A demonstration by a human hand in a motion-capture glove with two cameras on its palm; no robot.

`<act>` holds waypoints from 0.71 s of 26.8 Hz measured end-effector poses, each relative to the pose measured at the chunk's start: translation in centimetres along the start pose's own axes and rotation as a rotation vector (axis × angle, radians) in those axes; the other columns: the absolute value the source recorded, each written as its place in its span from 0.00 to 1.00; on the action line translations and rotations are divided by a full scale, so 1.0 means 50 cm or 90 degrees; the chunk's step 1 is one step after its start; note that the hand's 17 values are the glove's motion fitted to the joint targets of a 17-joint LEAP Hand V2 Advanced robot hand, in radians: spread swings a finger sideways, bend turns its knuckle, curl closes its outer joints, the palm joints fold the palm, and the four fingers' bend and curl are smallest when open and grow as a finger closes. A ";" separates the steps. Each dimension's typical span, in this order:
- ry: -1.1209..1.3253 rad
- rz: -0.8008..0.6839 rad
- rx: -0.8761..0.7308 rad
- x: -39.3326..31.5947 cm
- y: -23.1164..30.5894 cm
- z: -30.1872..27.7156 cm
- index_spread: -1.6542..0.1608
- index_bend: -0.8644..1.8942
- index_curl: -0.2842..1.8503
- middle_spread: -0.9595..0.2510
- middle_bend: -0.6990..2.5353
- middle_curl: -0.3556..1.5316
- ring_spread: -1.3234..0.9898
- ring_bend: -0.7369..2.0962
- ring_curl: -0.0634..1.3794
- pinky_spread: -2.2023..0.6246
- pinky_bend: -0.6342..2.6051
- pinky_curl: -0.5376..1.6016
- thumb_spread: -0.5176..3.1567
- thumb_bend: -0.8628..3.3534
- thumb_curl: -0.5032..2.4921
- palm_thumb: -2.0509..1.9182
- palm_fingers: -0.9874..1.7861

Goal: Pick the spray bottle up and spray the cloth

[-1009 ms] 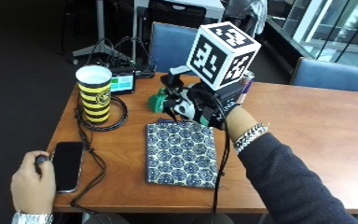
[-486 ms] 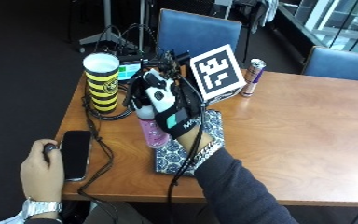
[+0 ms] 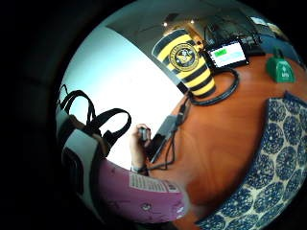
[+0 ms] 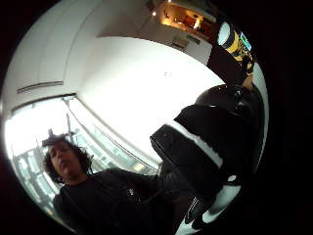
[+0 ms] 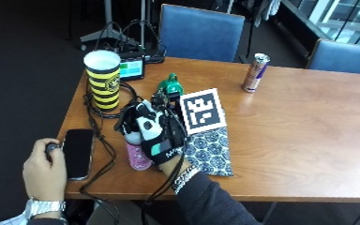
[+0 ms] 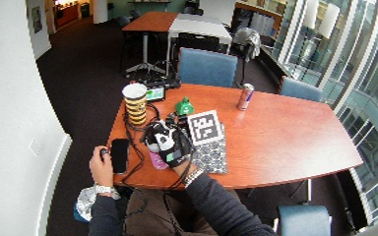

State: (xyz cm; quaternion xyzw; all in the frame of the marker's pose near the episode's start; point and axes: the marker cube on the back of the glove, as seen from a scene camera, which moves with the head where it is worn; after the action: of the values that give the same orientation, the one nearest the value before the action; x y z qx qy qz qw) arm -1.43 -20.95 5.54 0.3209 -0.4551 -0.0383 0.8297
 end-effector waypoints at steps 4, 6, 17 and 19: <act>-0.001 -0.003 0.020 0.005 0.007 0.002 0.76 0.44 0.39 0.63 0.45 0.47 0.49 0.50 0.35 0.67 0.32 0.43 0.49 0.20 0.23 0.59 0.87; -0.006 -0.004 0.029 0.000 0.013 0.003 0.76 0.44 0.39 0.63 0.45 0.47 0.49 0.50 0.35 0.67 0.32 0.43 0.49 0.20 0.23 0.59 0.87; 0.040 -0.062 0.090 -0.028 -0.009 -0.036 0.76 0.44 0.39 0.62 0.46 0.47 0.49 0.51 0.35 0.67 0.32 0.43 0.50 0.20 0.23 0.59 0.87; 0.038 -0.067 0.105 -0.034 -0.010 -0.042 0.76 0.44 0.39 0.62 0.46 0.47 0.49 0.51 0.35 0.67 0.32 0.43 0.50 0.20 0.23 0.59 0.87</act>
State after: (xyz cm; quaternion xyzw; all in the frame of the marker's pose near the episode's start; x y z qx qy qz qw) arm -0.66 -19.68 3.23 0.4126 -0.4138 -0.0350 0.8107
